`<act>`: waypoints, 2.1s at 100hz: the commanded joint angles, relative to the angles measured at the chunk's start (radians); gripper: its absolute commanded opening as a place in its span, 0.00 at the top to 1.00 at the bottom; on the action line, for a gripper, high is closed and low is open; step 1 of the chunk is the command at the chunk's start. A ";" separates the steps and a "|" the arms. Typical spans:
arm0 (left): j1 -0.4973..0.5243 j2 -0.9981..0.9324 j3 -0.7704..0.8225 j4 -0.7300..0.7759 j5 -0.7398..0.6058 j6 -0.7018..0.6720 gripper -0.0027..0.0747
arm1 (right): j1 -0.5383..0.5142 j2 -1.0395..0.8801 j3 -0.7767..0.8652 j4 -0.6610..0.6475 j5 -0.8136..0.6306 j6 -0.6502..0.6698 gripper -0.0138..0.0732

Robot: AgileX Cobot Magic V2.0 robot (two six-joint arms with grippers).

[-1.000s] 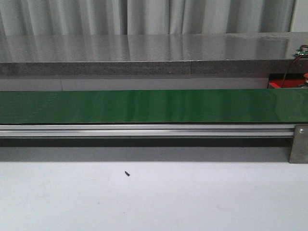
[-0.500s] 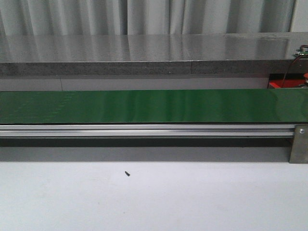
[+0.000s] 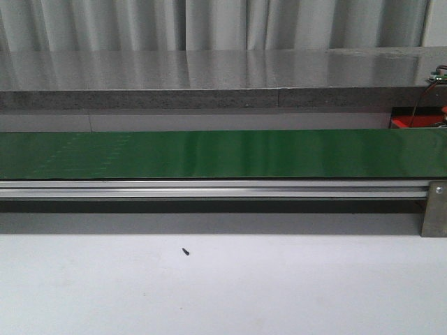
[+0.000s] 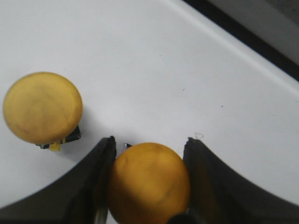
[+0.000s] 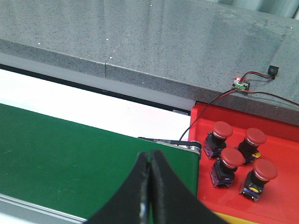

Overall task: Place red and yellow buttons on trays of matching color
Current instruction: 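Grasp the yellow push button with the left gripper, then carry the yellow button over the belt, lower it and open the left gripper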

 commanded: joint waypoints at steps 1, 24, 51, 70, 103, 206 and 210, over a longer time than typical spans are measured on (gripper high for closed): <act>-0.004 -0.124 -0.032 -0.031 -0.013 0.001 0.89 | 0.002 -0.009 -0.028 0.016 -0.063 -0.001 0.92; -0.004 -0.290 -0.032 -0.024 0.133 0.048 0.89 | 0.002 -0.009 -0.028 0.016 -0.063 -0.001 0.92; -0.004 -0.488 0.091 -0.024 0.154 0.070 0.89 | 0.002 -0.009 -0.028 0.016 -0.063 -0.001 0.92; -0.024 -0.550 0.230 -0.031 0.122 0.079 0.89 | 0.002 -0.009 -0.028 0.016 -0.063 -0.001 0.92; -0.135 -0.534 0.351 -0.033 0.010 0.100 0.89 | 0.002 -0.009 -0.028 0.016 -0.063 -0.001 0.92; -0.161 -0.423 0.355 -0.093 0.039 0.100 0.27 | 0.002 -0.009 -0.028 0.016 -0.063 -0.001 0.92; -0.161 -0.429 0.355 -0.100 0.044 0.100 0.27 | 0.002 -0.009 -0.028 0.016 -0.063 -0.001 0.92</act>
